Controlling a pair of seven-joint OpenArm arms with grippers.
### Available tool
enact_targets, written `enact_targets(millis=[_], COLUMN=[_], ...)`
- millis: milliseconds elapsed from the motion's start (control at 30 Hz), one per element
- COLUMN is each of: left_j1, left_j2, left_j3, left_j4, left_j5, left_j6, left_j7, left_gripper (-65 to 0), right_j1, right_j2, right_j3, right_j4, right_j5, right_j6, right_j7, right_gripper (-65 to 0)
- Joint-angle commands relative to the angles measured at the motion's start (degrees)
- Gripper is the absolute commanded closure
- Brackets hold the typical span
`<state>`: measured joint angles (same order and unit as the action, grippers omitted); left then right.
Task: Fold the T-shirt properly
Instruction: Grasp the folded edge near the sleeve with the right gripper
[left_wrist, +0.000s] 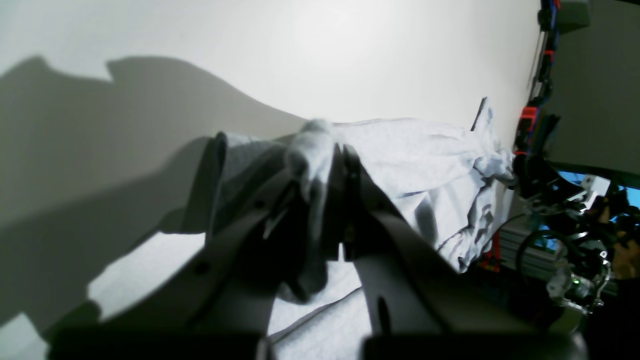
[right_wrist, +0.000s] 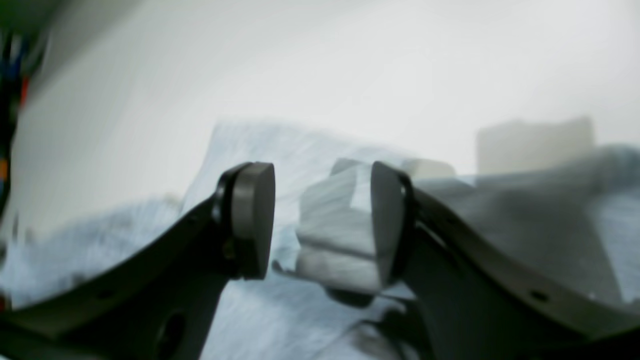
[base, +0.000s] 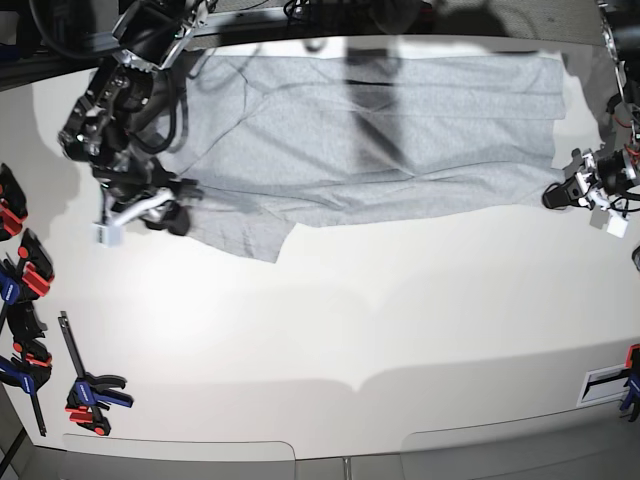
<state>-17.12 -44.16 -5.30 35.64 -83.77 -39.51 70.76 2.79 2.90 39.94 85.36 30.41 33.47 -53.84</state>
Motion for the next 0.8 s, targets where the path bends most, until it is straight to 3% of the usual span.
enact_targets(millis=[0, 167, 333, 500, 600, 767], left_j1=[-1.0, -1.0, -1.0, -1.0, -1.0, -1.0], left_j2=[-1.8, -1.7, -1.8, -1.7, -1.7, -1.8], left_j3=[-0.3, -0.3, -0.3, -0.3, -0.3, -0.3], left_j4=[0.7, 0.7, 0.7, 0.7, 0.7, 0.7], left_j5=[-1.2, -1.2, -1.2, -1.2, -1.2, -1.2], left_j6=[-0.5, -0.5, -0.5, -0.5, -0.5, -0.5], left_j7=[0.0, -0.1, -0.1, -0.1, -0.1, -0.1], left_gripper=[0.0, 0.0, 0.0, 0.0, 0.0, 0.0], right_j1=[1.0, 0.8, 0.8, 0.9, 0.9, 0.9], right_j2=[0.8, 0.8, 0.7, 0.7, -0.2, -0.5], right_j3=[1.4, 3.5, -1.1, -6.0, -6.3, -6.2], right_j4=[1.2, 1.1, 0.8, -2.3, -2.5, -2.5], right_j5=[1.5, 1.5, 1.4, -0.5, -3.1, -2.5], right_j6=[-0.2, -1.0, -1.0, -3.0, -4.0, -4.1], right_j7=[1.4, 1.3, 0.6, 0.2, 0.3, -3.1], right_gripper=[-29.0, -29.0, -29.0, -29.0, -29.0, -29.0])
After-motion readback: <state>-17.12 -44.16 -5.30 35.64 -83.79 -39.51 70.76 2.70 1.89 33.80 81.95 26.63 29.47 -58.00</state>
